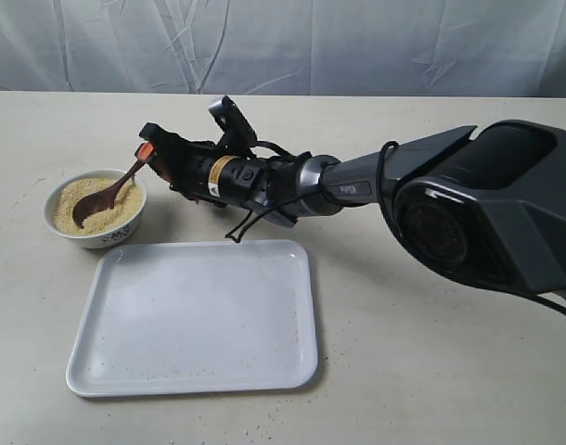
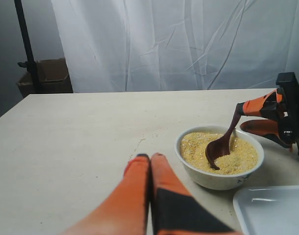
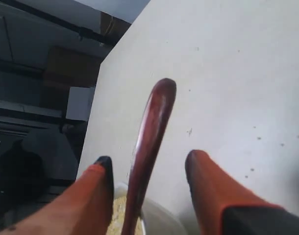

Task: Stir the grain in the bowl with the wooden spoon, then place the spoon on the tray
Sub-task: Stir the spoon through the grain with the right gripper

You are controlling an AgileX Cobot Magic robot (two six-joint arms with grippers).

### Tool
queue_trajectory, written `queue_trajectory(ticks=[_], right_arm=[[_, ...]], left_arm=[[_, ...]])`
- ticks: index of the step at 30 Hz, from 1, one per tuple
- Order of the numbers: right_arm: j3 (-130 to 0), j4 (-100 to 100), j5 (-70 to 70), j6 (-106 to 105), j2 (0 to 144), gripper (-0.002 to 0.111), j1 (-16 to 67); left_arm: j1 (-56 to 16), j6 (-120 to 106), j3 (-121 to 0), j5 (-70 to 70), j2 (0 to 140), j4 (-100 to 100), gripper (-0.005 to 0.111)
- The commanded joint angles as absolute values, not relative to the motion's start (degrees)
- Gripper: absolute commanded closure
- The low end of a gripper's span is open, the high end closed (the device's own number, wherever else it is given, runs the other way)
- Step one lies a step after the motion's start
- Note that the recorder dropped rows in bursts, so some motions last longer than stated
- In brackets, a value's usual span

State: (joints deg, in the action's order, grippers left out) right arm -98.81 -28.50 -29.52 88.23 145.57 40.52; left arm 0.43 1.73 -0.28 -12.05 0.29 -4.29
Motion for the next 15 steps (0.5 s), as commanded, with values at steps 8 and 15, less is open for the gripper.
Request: queue_trajectory(ticks=[8,15], right_arm=[[-106.38,-29.13,-29.01,92.29,149.49,0.061,40.81],[-106.77,-24.84,-28.69,92.78,149.88,0.100,40.81]], left_arm=[[0.48,1.90,0.00,-11.79,0.00,-4.09,0.106],[0.48,1.90,0.00,-11.79,0.00,-4.09,0.106]])
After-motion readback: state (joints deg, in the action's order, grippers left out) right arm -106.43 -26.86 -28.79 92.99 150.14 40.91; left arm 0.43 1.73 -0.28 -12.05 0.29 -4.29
